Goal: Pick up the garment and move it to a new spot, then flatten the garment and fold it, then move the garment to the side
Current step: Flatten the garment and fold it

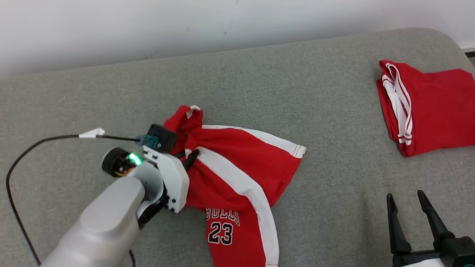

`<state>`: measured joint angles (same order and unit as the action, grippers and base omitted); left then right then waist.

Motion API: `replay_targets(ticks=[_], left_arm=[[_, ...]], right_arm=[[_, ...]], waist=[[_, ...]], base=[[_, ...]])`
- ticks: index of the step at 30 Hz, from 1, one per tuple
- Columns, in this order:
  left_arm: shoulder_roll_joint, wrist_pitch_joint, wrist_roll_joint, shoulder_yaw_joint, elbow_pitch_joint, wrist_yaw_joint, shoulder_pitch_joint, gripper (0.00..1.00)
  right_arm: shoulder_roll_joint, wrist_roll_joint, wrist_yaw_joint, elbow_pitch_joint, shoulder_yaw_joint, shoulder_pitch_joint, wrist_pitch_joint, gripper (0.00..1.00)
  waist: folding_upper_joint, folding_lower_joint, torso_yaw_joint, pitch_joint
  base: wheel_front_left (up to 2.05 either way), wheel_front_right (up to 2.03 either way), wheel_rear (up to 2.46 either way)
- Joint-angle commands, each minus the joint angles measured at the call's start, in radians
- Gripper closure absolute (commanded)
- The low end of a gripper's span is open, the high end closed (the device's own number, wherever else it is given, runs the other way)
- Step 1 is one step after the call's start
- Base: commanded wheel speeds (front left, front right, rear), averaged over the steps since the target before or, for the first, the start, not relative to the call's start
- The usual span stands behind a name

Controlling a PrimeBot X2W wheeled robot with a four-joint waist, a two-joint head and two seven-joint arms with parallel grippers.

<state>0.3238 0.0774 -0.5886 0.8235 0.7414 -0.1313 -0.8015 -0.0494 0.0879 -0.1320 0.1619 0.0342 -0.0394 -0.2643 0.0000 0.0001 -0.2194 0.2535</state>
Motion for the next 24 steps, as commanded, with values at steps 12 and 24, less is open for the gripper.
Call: replay_targets(ticks=[12, 24], left_arm=[[-0.074, -0.069, -0.036, -0.099, -0.063, 0.082, -0.219, 1.0], [-0.192, -0.316, -0.021, -0.202, 0.0, 0.235, -0.332, 1.0]], right_arm=[[-0.002, 0.021, 0.003, 0.024, -0.051, -0.016, 0.001, 0.0], [-0.002, 0.07, 0.003, 0.027, -0.089, -0.03, 0.001, 0.0]], waist=[[0.0, -0.0001, -0.041, -0.05], [0.0, -0.0001, -0.16, -0.007]], base=[[0.0, 0.0, 0.0], [0.0, 0.0, 0.0]])
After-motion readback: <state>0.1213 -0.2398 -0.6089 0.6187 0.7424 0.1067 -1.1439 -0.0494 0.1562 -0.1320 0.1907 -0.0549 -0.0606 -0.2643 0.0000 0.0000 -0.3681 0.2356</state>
